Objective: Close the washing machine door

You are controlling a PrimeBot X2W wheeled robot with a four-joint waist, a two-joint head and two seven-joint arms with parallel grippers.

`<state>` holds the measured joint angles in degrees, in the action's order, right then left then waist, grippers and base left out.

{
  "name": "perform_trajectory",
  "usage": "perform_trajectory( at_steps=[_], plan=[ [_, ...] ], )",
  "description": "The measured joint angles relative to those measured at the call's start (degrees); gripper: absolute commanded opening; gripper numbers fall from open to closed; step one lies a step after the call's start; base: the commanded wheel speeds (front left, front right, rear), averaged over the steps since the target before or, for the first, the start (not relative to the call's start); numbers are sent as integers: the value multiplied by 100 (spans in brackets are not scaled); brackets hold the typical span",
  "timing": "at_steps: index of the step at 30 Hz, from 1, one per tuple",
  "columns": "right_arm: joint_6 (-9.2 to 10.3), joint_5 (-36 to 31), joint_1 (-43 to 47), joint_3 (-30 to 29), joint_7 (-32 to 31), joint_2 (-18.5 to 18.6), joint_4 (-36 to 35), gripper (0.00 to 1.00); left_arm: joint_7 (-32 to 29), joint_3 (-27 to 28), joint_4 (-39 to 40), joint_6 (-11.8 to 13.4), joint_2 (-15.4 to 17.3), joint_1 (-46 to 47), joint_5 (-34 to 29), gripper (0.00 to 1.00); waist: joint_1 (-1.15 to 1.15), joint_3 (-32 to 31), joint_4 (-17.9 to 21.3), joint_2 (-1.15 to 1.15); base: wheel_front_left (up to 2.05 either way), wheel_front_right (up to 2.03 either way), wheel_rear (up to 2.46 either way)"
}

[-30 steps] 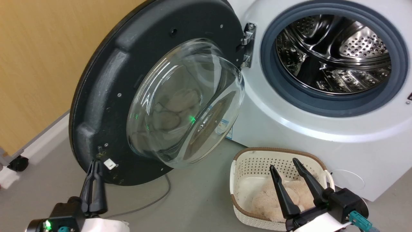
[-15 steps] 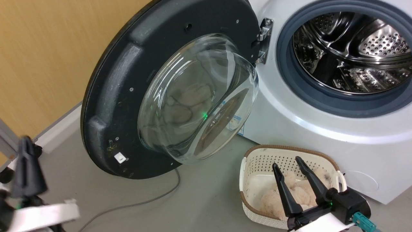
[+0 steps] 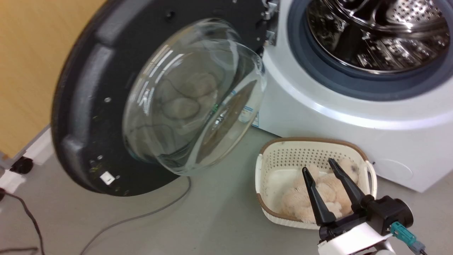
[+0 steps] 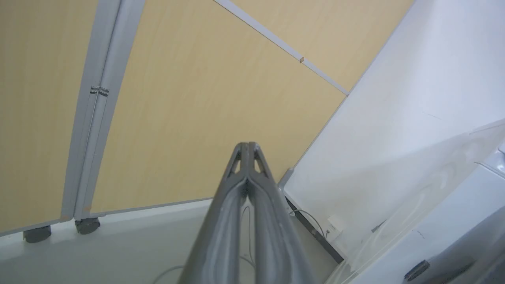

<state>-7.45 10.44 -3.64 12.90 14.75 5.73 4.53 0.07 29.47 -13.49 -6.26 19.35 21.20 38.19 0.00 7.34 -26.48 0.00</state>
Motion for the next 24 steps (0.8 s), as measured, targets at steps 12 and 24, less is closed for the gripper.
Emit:
perform_trajectory(
  at_steps=[12, 24],
  plan=[
    [0, -18, -51, -5, 0, 22, 27, 100, -2720, 946, -2063, 434, 163, 1222, 2655, 0, 0, 162, 300, 0, 0, 0, 0],
    [0, -11, -48, -73, 0, -33, 58, 100, -4408, 692, -1593, 390, -325, 844, 3364, 0, 0, -32, 384, 0, 0, 0, 0]
  ],
)
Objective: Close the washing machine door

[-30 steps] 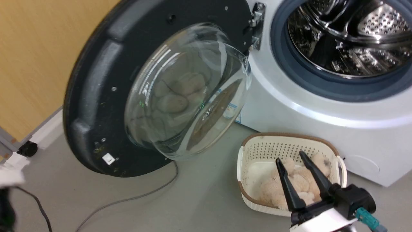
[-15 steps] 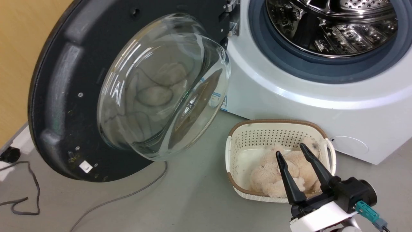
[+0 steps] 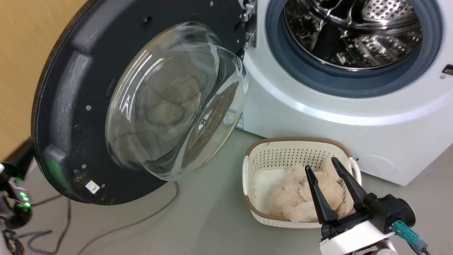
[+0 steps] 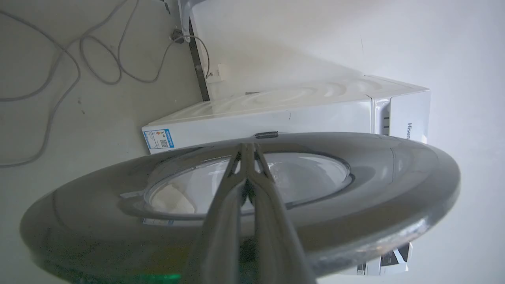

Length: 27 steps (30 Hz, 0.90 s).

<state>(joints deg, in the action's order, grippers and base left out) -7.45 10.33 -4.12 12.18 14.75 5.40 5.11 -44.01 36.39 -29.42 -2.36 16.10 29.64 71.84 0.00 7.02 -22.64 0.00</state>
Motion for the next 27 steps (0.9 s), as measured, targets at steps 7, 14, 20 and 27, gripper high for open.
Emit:
perform_trajectory(
  at_steps=[7, 14, 20, 27],
  plan=[
    [0, 43, 110, -135, 0, -77, 12, 100, -711, -244, 865, 131, -360, -601, 156, 0, 0, -308, 87, 0, 0, 0, 0],
    [0, 77, 342, -276, 0, -140, -2, 100, -1272, -604, 2004, 457, -998, -1472, 269, 0, 0, -622, 289, 0, 0, 0, 0],
    [0, 82, 469, -377, 0, -170, -22, 100, -1418, -1025, 2902, 750, -1271, -2268, 587, 0, 0, -759, 586, 0, 0, 0, 0],
    [0, 67, 521, -508, 0, -181, -26, 100, -1005, -1946, 3505, 983, -1285, -2938, 1350, 0, 0, -774, 1014, 0, 0, 0, 0]
  ],
)
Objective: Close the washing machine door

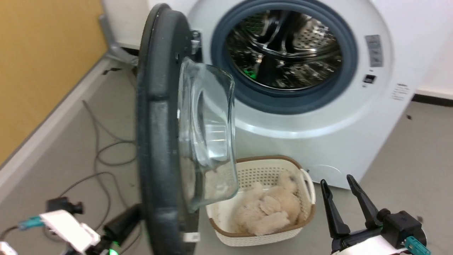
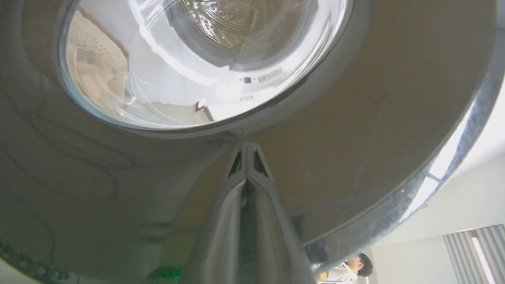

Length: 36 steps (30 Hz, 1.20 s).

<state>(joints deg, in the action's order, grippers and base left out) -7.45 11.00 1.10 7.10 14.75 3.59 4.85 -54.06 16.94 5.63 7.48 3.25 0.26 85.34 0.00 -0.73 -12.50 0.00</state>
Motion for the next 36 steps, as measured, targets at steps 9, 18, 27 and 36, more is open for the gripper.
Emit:
perform_trajectory(
  at_steps=[9, 18, 27, 36],
  plan=[
    [0, -56, -15, -59, 0, -8, -26, 100, 970, -1215, 328, -70, -16, -438, 715, 0, 0, 174, 742, 0, 0, 0, 0],
    [0, -91, -97, -58, 0, -22, -99, 100, 2076, -1906, -190, -385, -19, -327, 955, 0, 0, 509, 1701, 0, 0, 0, 0],
    [0, -87, -154, -66, 0, -41, -159, 100, 2894, -2162, -672, -616, -33, 497, 1076, 0, 0, 923, 2657, 0, 0, 0, 0],
    [0, 70, -166, 14, 0, -45, -180, 100, 3897, -2280, -1446, -723, -35, 1844, 1430, 0, 0, 1249, 3269, 0, 0, 0, 0]
  ],
)
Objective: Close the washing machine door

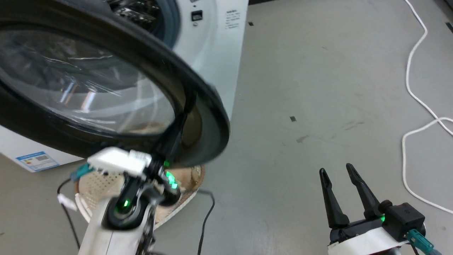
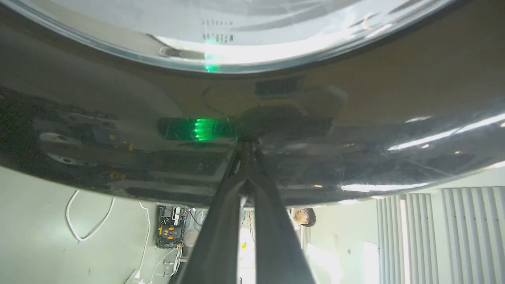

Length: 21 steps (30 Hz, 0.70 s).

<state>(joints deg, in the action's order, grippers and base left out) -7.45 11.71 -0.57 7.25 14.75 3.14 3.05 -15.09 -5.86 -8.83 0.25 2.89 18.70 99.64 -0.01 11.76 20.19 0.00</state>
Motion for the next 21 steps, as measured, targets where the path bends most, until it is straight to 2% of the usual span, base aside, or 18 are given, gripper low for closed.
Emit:
perform_trajectory(
  at_steps=[8, 16, 21],
  plan=[
    [0, 49, -88, 79, 0, -1, 10, 100, 560, -332, -811, -236, -12, 818, 129, 0, 0, -13, 44, 0, 0, 0, 0],
    [0, 41, -80, -3, 0, -3, 11, 100, 605, -433, -1078, -559, 5, 522, 186, 0, 1, -220, -284, 0, 0, 0, 0],
    [0, 38, -2, -112, 0, -7, 8, 100, 543, -990, -727, -698, 632, -282, -846, 0, 1, -452, -697, 0, 0, 0, 0]
  ],
)
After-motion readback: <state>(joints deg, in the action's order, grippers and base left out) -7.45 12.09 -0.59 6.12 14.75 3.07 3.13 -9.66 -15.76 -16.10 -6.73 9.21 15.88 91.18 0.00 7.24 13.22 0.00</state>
